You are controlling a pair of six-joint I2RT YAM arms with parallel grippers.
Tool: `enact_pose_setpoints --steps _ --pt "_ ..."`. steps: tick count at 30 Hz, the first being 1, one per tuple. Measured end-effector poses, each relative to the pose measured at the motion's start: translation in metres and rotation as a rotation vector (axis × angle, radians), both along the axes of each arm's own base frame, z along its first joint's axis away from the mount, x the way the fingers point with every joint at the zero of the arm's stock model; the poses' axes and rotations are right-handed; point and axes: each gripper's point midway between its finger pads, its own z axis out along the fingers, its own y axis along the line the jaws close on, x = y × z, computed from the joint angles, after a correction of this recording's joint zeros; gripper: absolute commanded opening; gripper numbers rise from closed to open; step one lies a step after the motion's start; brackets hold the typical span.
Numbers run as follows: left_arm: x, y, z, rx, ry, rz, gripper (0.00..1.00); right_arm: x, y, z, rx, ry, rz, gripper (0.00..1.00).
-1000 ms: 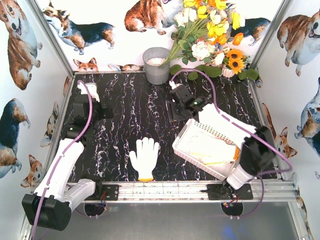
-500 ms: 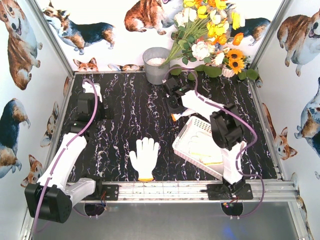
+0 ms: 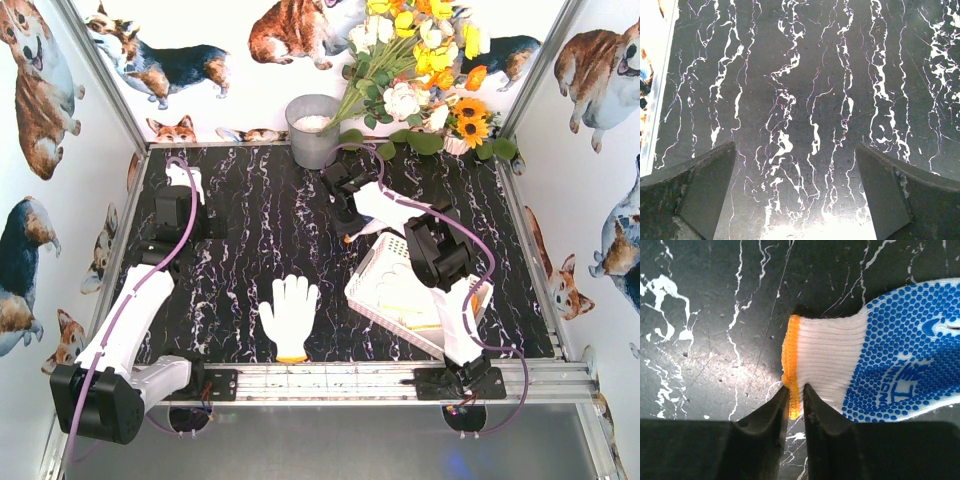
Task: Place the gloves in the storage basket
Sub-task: Pick up the glove from the center of the board.
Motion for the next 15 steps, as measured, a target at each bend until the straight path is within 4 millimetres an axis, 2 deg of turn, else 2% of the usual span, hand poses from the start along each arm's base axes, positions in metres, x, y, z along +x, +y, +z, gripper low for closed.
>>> enact_pose_setpoints --steps 1,7,11,13,15 --pt "0.0 0.0 0.0 0.0 0.0 0.0 1.0 0.001 0.0 -0.001 -0.004 -0.001 0.002 0.0" --pt "0.0 0.001 0.0 0.003 -0.001 0.005 1.0 0.006 0.0 0.001 -0.005 -0.001 0.014 0.0" --pt "-0.002 0.001 0.006 -0.001 -0.021 0.002 1.0 -0.003 0.01 0.004 0.055 0.039 0.043 0.0" --pt "-0.004 -0.001 0.013 -0.01 -0.042 -0.008 1.0 -0.013 0.018 0.014 0.109 0.072 0.067 0.0" --pt "-0.007 -0.004 0.02 -0.024 -0.067 -0.025 0.99 -0.024 0.027 0.034 0.177 0.086 0.095 0.0"
